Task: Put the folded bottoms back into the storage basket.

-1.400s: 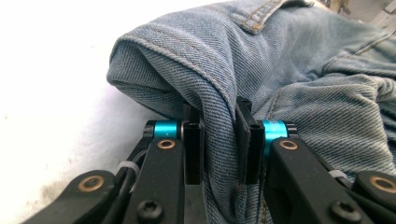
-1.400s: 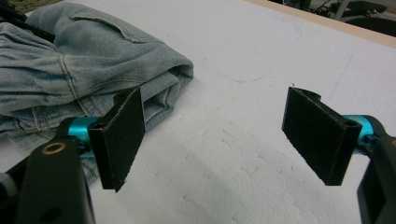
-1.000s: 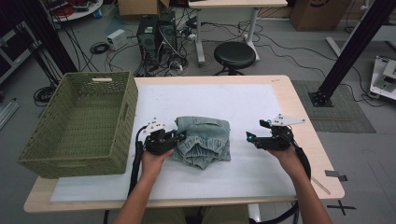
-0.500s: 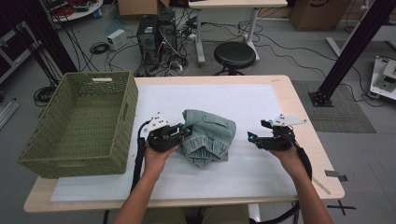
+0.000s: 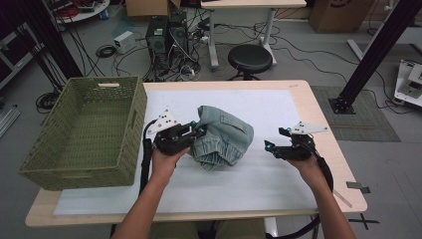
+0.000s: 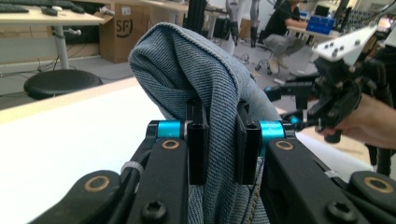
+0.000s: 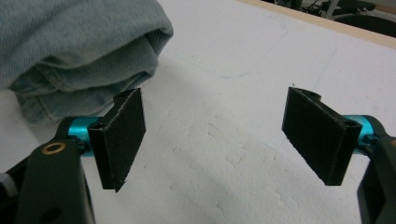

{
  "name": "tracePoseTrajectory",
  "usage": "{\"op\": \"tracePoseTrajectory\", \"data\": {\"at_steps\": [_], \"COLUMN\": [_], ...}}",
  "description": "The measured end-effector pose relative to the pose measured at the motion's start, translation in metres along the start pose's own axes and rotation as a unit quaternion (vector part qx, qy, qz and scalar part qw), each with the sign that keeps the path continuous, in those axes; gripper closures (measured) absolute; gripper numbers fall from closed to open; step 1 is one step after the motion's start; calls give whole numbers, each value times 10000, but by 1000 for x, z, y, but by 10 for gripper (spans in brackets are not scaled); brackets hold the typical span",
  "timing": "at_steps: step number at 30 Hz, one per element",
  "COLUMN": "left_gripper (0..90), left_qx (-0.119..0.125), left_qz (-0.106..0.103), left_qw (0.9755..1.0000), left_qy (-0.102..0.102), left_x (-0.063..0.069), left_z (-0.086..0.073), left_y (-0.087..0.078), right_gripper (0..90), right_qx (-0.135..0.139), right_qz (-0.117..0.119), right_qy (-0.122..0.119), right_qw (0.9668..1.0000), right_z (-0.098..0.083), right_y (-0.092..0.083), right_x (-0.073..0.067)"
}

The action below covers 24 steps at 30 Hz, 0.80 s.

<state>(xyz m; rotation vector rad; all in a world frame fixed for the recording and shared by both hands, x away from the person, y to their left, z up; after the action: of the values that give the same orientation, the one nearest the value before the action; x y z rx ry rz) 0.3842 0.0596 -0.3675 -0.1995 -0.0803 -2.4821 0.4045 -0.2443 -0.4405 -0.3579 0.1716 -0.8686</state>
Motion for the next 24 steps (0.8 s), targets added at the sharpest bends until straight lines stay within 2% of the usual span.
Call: {"op": "tracePoseTrajectory", "data": {"at_steps": [11, 24], "left_gripper": [788, 788], "left_qx": [217, 475], "left_qz": [-94, 115], "left_qw": [9995, 9982], "left_qy": [198, 334], "left_x": [1, -19], "left_z": [34, 66], "left_y": [-8, -33], "right_gripper": [220, 220], "right_qx": [28, 9], "right_qz": [-2, -16], "right_qy": [-21, -35], "right_qw": [10000, 10000], "right_z": [3, 4], "right_y": [0, 1], "right_x": [0, 0]}}
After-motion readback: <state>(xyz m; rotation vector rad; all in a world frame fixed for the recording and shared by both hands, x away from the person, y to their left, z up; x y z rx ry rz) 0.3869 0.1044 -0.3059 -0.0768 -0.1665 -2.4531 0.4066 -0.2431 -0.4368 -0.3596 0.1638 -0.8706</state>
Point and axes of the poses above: each handheld gripper's, and its own axes: y roughly forward along the jaws, z roughly out of its top, x roughly to its right, the point moved 7 cm from there along y, roughly forward along the jaws, and after that the axes turned 9 degrees about x, right-handed, at the moved point
